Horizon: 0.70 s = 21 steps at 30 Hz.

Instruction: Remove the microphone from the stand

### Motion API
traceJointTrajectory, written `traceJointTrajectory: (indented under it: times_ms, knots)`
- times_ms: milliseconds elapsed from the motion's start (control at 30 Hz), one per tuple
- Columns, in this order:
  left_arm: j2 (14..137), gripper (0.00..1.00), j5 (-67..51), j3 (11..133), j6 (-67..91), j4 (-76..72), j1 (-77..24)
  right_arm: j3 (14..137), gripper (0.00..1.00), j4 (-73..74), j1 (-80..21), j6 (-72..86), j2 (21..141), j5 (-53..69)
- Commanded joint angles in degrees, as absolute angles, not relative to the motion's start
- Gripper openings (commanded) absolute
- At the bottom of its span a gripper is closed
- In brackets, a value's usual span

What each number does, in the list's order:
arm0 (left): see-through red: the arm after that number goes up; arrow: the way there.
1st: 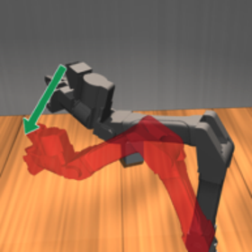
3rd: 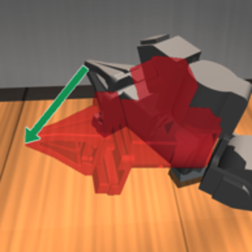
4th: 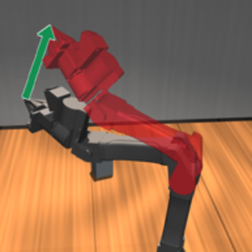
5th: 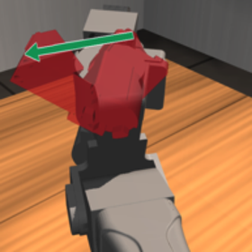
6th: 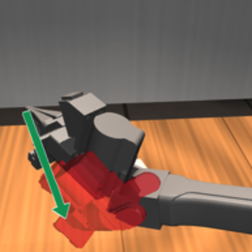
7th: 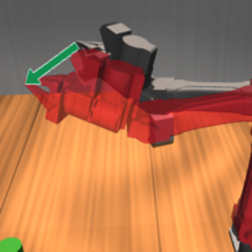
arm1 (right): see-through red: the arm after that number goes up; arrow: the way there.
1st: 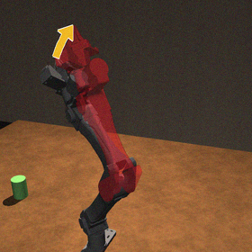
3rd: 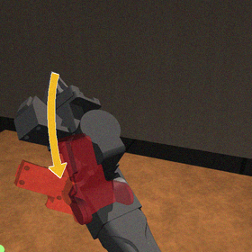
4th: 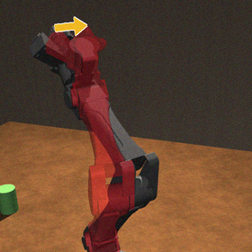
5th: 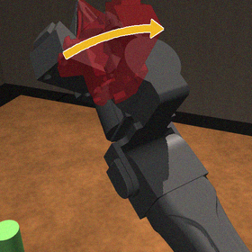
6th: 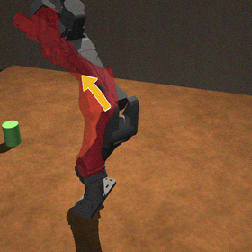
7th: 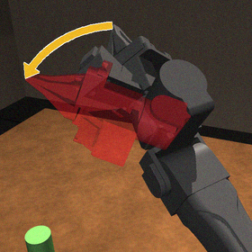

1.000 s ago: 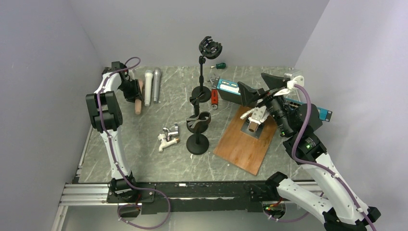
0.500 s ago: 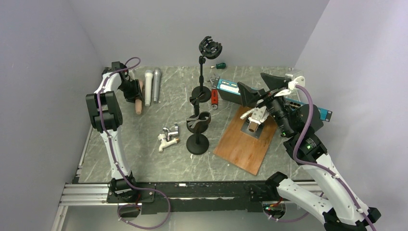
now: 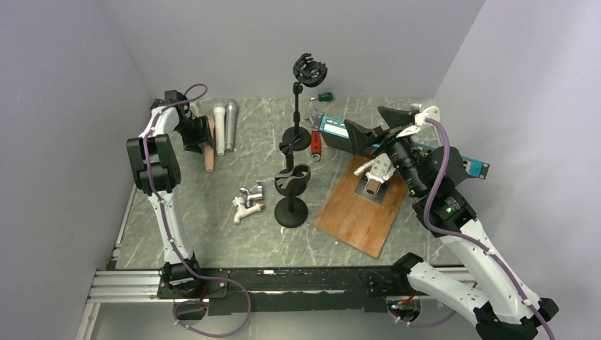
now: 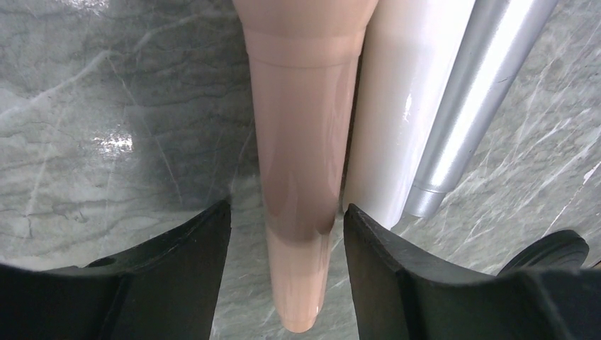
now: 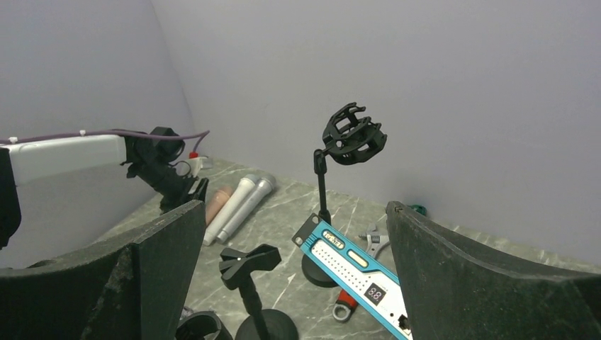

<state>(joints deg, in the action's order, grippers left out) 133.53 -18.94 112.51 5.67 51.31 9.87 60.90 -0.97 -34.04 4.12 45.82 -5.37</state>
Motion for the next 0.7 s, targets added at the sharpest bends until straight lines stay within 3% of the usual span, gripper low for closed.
traceJointTrajectory:
  times_ms: [0, 367, 667]
  knots:
    - [129.09, 0.64, -18.70, 112.31, 5.71, 51.27, 9.90, 64.48, 1.00, -1.13, -33.98, 5.10, 47.29, -4.71]
    - [118.70, 0.66, -20.35, 109.93, 6.20, 50.18, 9.93, 73.97, 1.00, 6.59, -34.01, 7.61, 58.03, -5.43]
    - [107.82, 0.67, -33.10, 104.00, 9.41, 43.97, 5.34, 78.61, 1.00, 7.25, -34.00, 12.97, 66.52, -0.46]
